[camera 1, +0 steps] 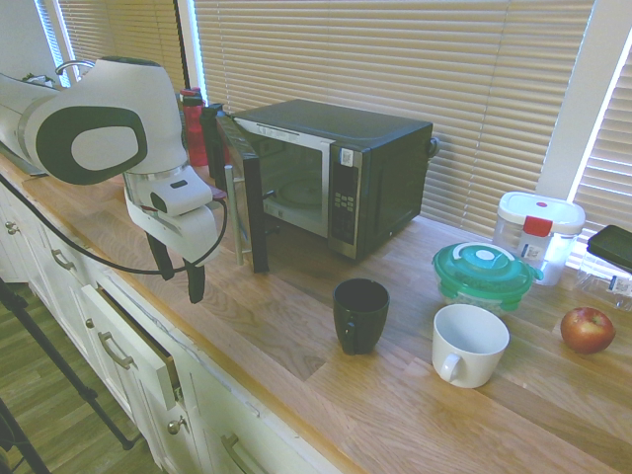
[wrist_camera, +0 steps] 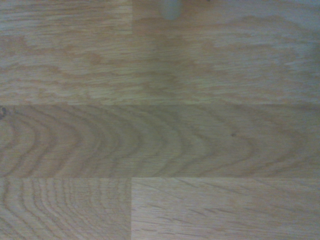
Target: Close the microwave
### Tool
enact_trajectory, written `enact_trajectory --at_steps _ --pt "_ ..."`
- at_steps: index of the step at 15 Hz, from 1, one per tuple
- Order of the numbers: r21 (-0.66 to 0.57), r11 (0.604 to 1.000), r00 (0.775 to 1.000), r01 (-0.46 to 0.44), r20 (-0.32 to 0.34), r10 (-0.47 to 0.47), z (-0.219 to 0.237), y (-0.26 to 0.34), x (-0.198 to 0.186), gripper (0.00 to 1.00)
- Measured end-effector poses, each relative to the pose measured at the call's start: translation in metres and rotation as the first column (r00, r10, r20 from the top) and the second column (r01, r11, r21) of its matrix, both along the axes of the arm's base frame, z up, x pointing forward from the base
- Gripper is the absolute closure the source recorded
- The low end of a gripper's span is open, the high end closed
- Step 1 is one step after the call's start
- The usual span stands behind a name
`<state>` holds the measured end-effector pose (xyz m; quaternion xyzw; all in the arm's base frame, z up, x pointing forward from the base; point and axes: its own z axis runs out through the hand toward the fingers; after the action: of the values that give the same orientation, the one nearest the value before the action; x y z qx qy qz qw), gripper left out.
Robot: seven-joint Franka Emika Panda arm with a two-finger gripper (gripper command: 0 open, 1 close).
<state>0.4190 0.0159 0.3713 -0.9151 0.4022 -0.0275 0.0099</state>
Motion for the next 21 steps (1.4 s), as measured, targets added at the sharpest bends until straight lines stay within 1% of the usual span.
enact_trajectory --at_steps 2,4,7,8,13,16,19,21 --pt "-0.005 1.0 1.0 0.0 -0.007 0.0 -0.001 0.0 0.0 0.0" --pt "-0.034 0.999 1.0 -0.001 0.01 0.002 0.006 0.007 0.002 0.0" --pt "-0.091 0.996 0.997 -0.011 0.073 0.018 0.035 0.026 0.013 0.0" --pt "-0.108 0.994 0.996 -0.014 0.084 0.023 0.045 0.034 0.017 0.0" --pt "-0.168 0.985 0.993 -0.032 0.106 0.05 0.09 0.072 0.028 0.0" --pt "-0.191 0.981 0.992 -0.045 0.107 0.066 0.109 0.095 0.034 0.0" --pt "-0.205 0.977 0.993 -0.057 0.088 0.076 0.117 0.114 0.041 0.0" --pt "-0.208 0.976 0.994 -0.064 0.073 0.081 0.12 0.123 0.053 0.0"
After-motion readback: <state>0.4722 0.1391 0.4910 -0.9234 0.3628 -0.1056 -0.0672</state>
